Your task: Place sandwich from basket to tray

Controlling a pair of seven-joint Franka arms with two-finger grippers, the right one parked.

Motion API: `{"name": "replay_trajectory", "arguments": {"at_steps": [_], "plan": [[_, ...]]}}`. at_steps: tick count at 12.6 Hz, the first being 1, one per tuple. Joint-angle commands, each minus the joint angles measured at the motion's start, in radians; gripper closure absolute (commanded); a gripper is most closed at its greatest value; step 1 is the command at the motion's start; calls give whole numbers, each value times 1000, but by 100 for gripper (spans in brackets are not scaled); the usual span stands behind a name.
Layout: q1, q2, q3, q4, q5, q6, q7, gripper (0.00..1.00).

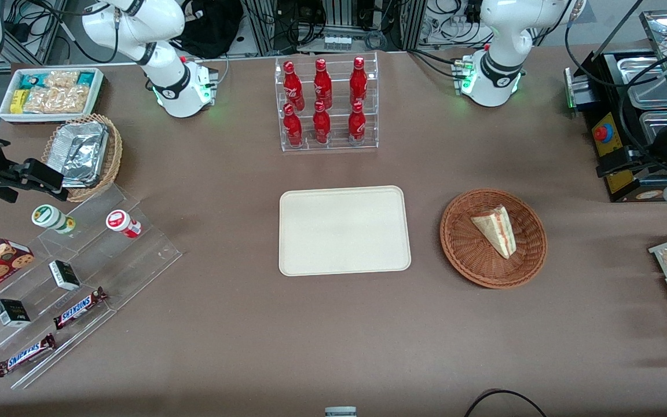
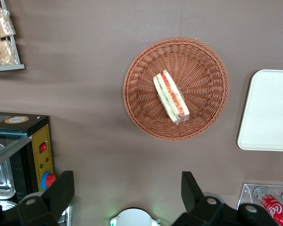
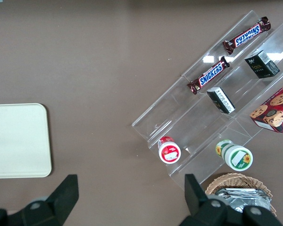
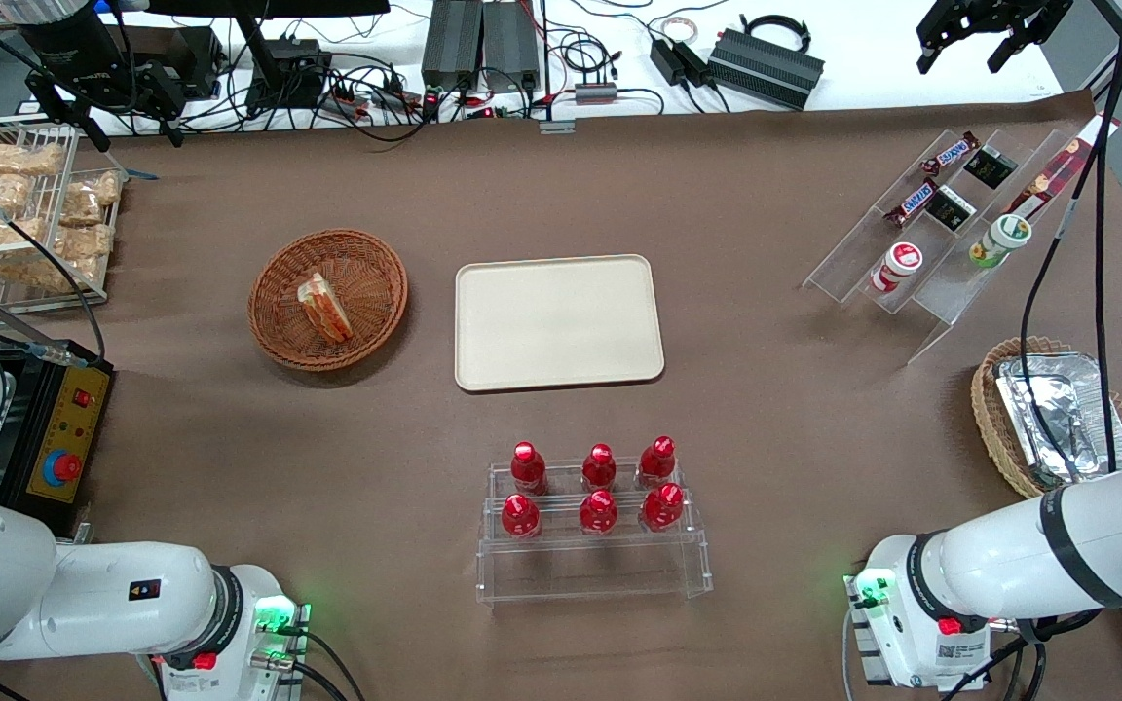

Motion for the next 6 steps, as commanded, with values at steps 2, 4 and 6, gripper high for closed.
{"name": "replay_trajectory", "arguments": {"at_steps": [2, 4, 6], "plan": [[-4, -12, 1, 12, 1, -20, -69, 0], [-5, -10, 0, 9, 1, -22, -69, 0], [-7, 3, -11, 6, 1, -40, -91, 0]]}}
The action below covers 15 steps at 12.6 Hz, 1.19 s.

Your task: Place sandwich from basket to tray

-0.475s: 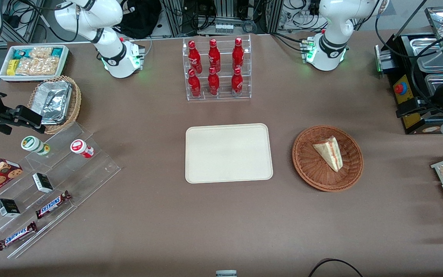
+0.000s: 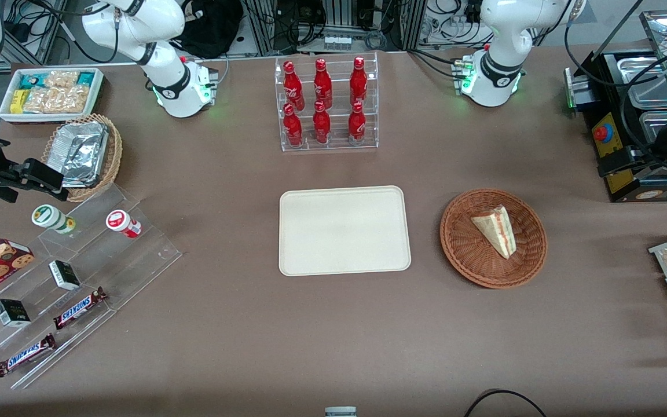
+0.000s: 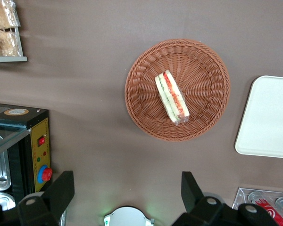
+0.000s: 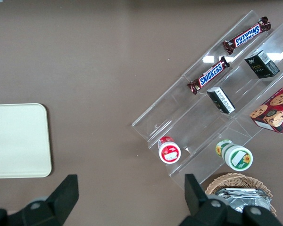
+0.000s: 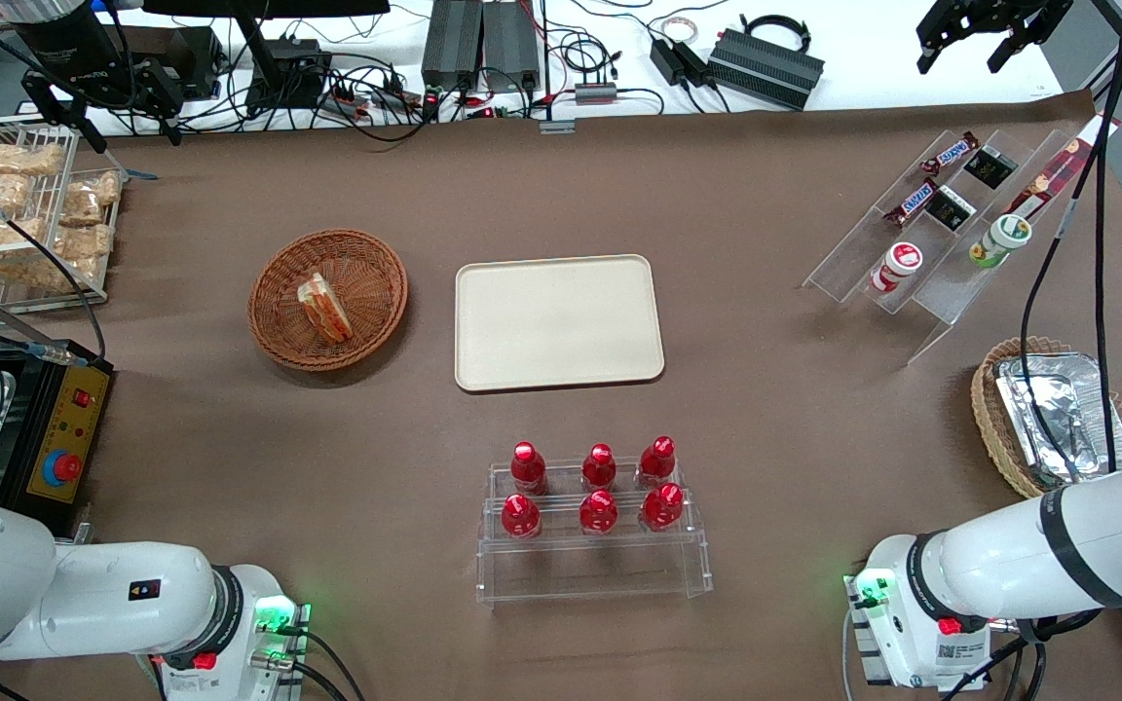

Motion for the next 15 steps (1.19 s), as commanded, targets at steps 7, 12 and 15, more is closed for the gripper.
{"name": "replay_trajectory", "arguments": {"at_steps": [7, 12, 15], "plan": [[-46, 95, -14, -42, -12, 6, -123, 0], [-98, 113, -17, -192, -11, 199, -189, 0], [-137, 110, -17, -268, -9, 303, -276, 0]]}}
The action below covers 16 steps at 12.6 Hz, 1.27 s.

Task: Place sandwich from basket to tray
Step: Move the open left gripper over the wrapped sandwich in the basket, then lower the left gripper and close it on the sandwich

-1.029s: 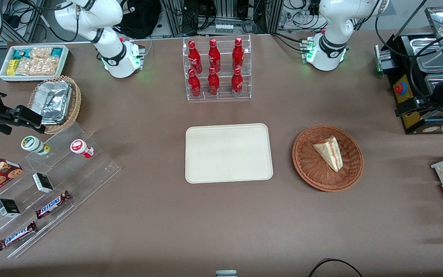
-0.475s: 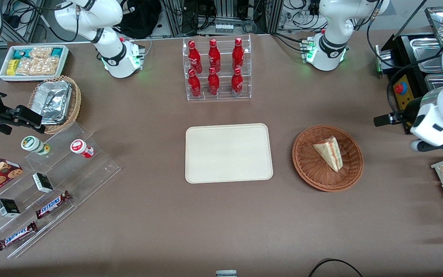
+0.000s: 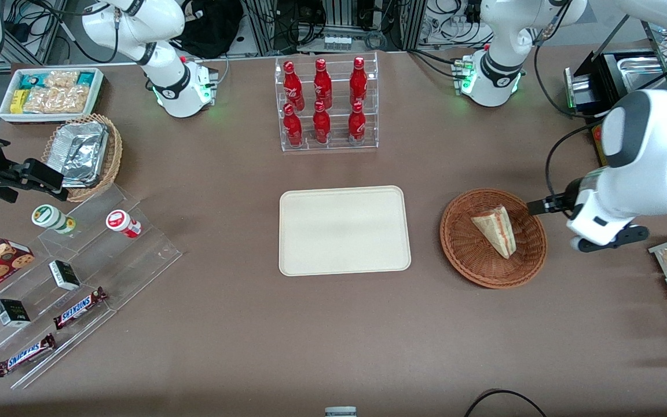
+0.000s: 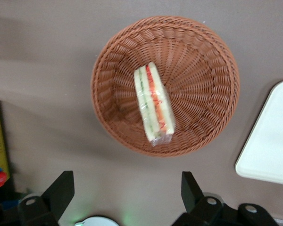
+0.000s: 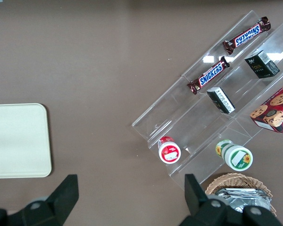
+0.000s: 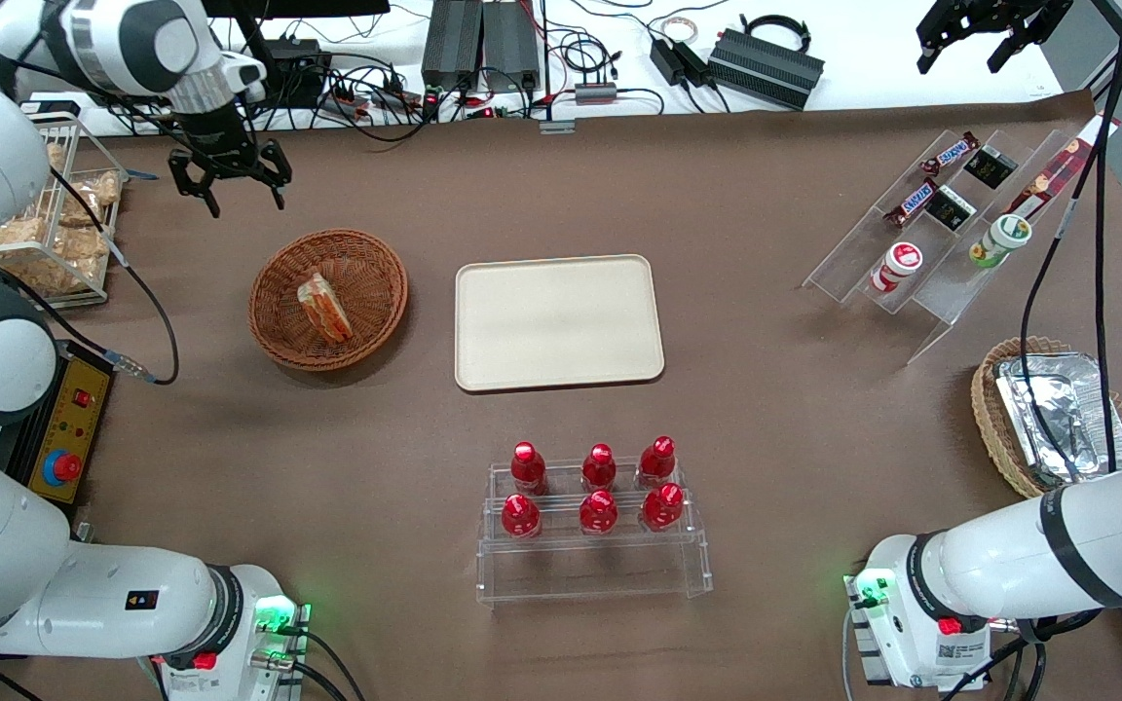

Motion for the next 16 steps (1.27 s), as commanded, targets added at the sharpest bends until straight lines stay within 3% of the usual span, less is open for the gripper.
{"name": "replay_trajectory", "arguments": {"at_steps": [1, 4, 6, 10, 16], "plan": [[-22, -34, 3, -83, -5, 93, -69, 0], [-48, -95, 3, -255, -6, 292, -81, 0], [-75, -118, 3, -358, -2, 429, -208, 0], [-83, -175, 5, -525, -2, 583, -239, 0], [-75, -155, 8, -552, -8, 612, -286, 0]]}}
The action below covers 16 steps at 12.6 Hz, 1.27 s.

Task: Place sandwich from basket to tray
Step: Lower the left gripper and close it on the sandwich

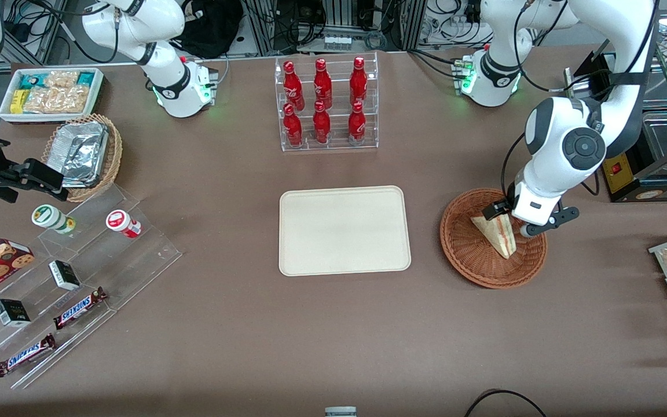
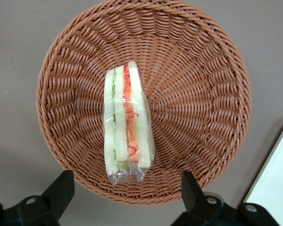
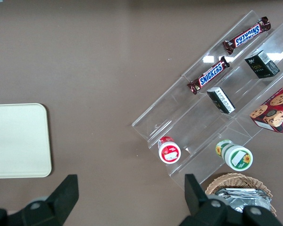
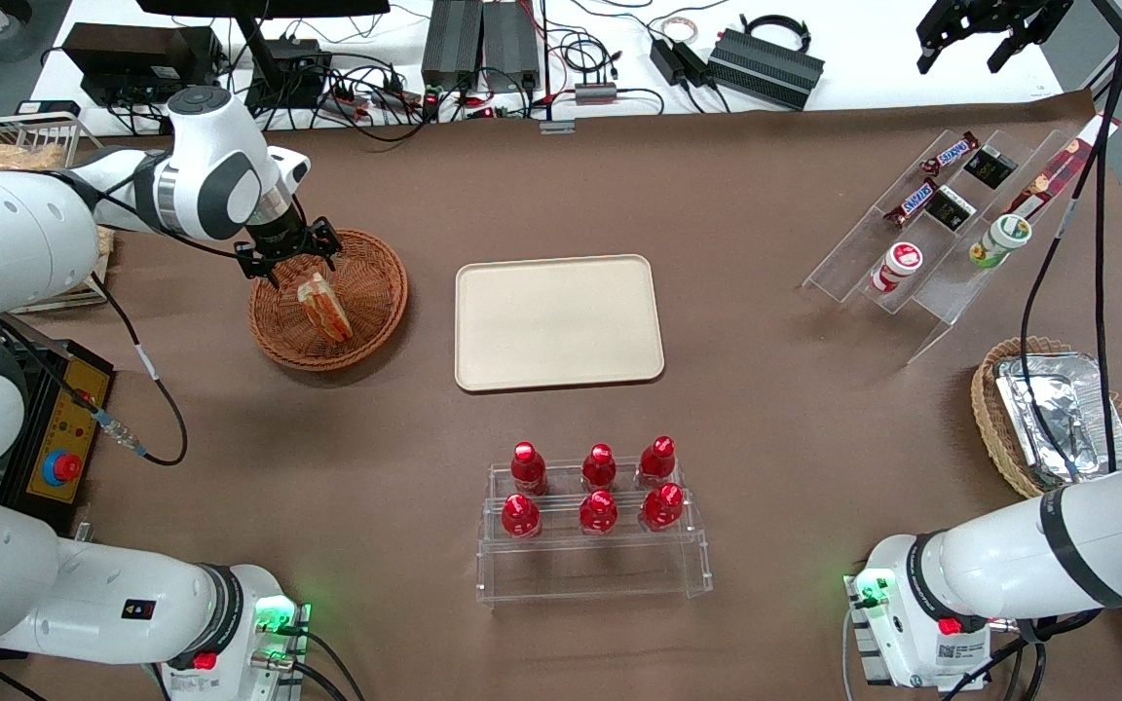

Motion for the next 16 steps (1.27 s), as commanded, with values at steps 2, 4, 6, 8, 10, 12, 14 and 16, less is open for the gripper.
{"name": "replay_trajectory", "arguments": {"at_steps": [2, 4, 6, 8, 10, 12, 14, 16], "plan": [[-3, -3, 1, -39, -5, 52, -131, 0], [-1, 5, 1, -74, -5, 113, -132, 0], [-1, 26, 1, -98, -7, 176, -133, 0], [-1, 51, 1, -98, -7, 198, -142, 0], [0, 68, 1, -98, -7, 206, -168, 0], [2, 83, 1, -95, -8, 209, -191, 0], [-1, 111, 1, -95, -8, 253, -295, 29], [-3, 125, 1, -91, -5, 256, -329, 78]]}}
